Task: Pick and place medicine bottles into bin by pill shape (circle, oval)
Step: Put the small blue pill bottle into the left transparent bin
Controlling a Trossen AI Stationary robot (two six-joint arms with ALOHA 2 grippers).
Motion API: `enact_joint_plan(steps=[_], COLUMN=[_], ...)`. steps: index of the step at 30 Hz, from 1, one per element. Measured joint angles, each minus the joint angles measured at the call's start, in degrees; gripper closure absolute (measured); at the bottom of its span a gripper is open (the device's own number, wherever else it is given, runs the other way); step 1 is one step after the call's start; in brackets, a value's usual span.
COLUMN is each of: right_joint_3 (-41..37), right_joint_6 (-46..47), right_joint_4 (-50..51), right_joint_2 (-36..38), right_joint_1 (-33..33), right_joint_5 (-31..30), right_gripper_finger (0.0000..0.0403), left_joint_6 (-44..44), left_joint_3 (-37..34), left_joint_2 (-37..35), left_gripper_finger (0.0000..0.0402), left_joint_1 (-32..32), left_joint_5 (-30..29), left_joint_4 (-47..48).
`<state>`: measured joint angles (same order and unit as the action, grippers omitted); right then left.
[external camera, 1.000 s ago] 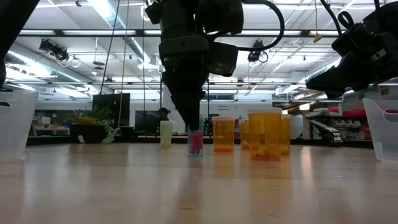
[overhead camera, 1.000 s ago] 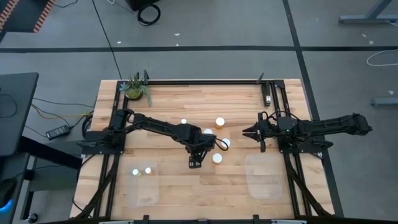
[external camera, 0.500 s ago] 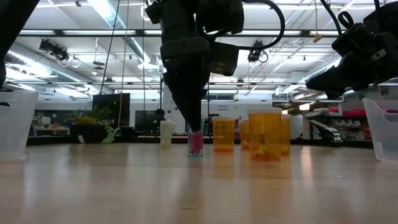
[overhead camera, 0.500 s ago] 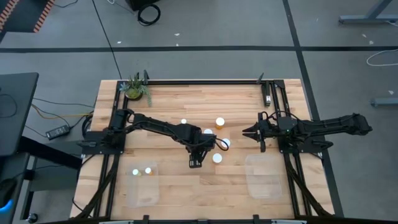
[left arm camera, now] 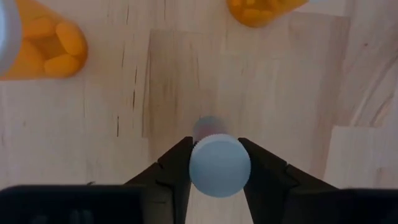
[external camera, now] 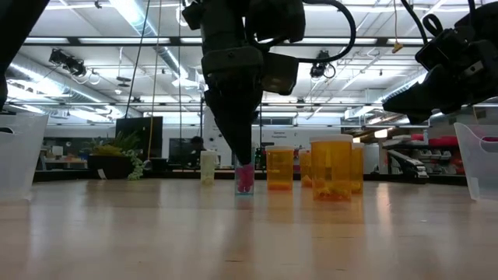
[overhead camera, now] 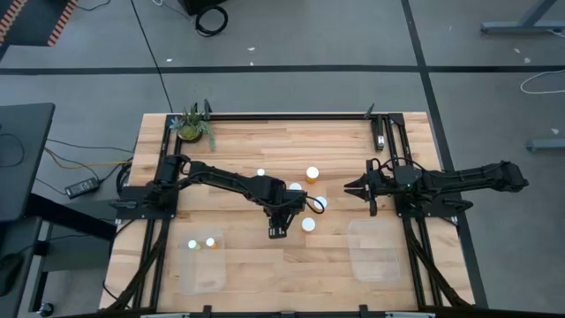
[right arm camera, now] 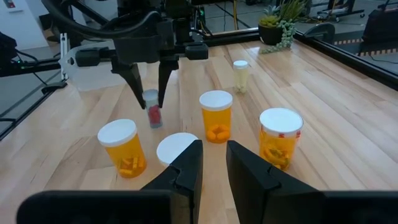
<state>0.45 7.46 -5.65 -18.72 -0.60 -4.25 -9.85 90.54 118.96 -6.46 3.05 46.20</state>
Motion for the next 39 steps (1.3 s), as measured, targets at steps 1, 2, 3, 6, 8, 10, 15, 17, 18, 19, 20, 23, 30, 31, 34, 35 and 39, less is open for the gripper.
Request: enact_joint_plan(steps=[1, 2, 3, 6, 8, 10, 15, 17, 18, 19, 20, 23, 30, 31, 34, 35, 39], right_joint_3=[0.00, 0.00, 0.00, 0.00, 0.00, 0.00, 0.00, 0.00, 0.00, 0.00, 0.00, 0.00, 0.00, 0.00, 0.00, 0.00, 0.00], right_joint_6=[0.00, 0.00, 0.00, 0.00, 0.00, 0.00, 0.00, 0.00, 0.00, 0.00, 0.00, 0.00, 0.00, 0.00, 0.00, 0.00, 0.00], right_joint_4=[0.00, 0.00, 0.00, 0.00, 0.00, 0.13, 0.16, 0.27, 0.28, 0.27, 0.31, 0.34, 0.39, 0.39, 0.39, 0.39, 0.39], right_joint_2=[0.00, 0.00, 0.00, 0.00, 0.00, 0.01, 0.00, 0.00, 0.00, 0.00, 0.00, 0.00, 0.00, 0.00, 0.00, 0.00, 0.00], right_joint_1=[-0.02, -0.01, 0.00, -0.01, -0.02, -0.01, -0.02, 0.00, -0.01, 0.00, 0.00, 0.00, 0.00, -0.01, -0.02, -0.02, 0.00], right_joint_5=[0.01, 0.00, 0.02, 0.00, 0.02, 0.01, 0.02, 0.01, 0.02, 0.00, 0.01, 0.00, 0.00, 0.00, 0.01, 0.01, 0.02], right_gripper_finger=[0.0324, 0.0324, 0.0324, 0.0324, 0.0324, 0.0324, 0.0324, 0.0324, 0.0324, 0.0324, 0.0324, 0.0324, 0.0324, 0.0324, 0.0324, 0.0324, 0.0324], left_joint_6=[0.00, 0.00, -0.01, -0.72, -1.78, -3.16, -6.05, -6.91, -7.55, -7.89, -8.30, -9.55, -14.05, -14.94, -17.47, -18.56, -23.18], left_joint_3=[0.00, 0.00, 0.00, 0.00, 0.00, 0.00, 0.00, 0.00, 0.00, 0.00, 0.00, -0.02, 0.00, 0.00, 0.00, 0.00, 0.00], left_joint_2=[-0.23, -0.47, -0.68, -1.70, -2.79, -3.81, -5.33, -5.86, -6.01, -6.06, -6.06, -6.28, -6.37, -6.37, -6.37, -6.37, -6.37], left_gripper_finger=[0.0268, 0.0266, 0.0265, 0.0269, 0.0274, 0.0277, 0.0271, 0.0263, 0.0260, 0.0257, 0.0256, 0.0260, 0.0274, 0.0273, 0.0265, 0.0264, 0.0263], left_joint_1=[-0.15, -0.20, -0.20, -0.30, -0.31, -0.55, -1.84, -2.54, -2.94, -3.37, -3.80, -5.33, -9.54, -10.17, -11.91, -12.44, -14.70], left_joint_5=[-0.01, 0.00, 0.00, 0.04, 0.10, 0.23, 0.41, 0.70, 0.76, 0.85, 0.84, 0.82, 0.70, 0.66, -0.08, -0.21, -0.34], left_joint_4=[0.36, 0.56, 0.36, 1.91, 3.32, 4.11, 6.09, 7.24, 7.75, 7.98, 8.53, 10.76, 12.98, 13.19, 13.62, 14.08, 16.27])
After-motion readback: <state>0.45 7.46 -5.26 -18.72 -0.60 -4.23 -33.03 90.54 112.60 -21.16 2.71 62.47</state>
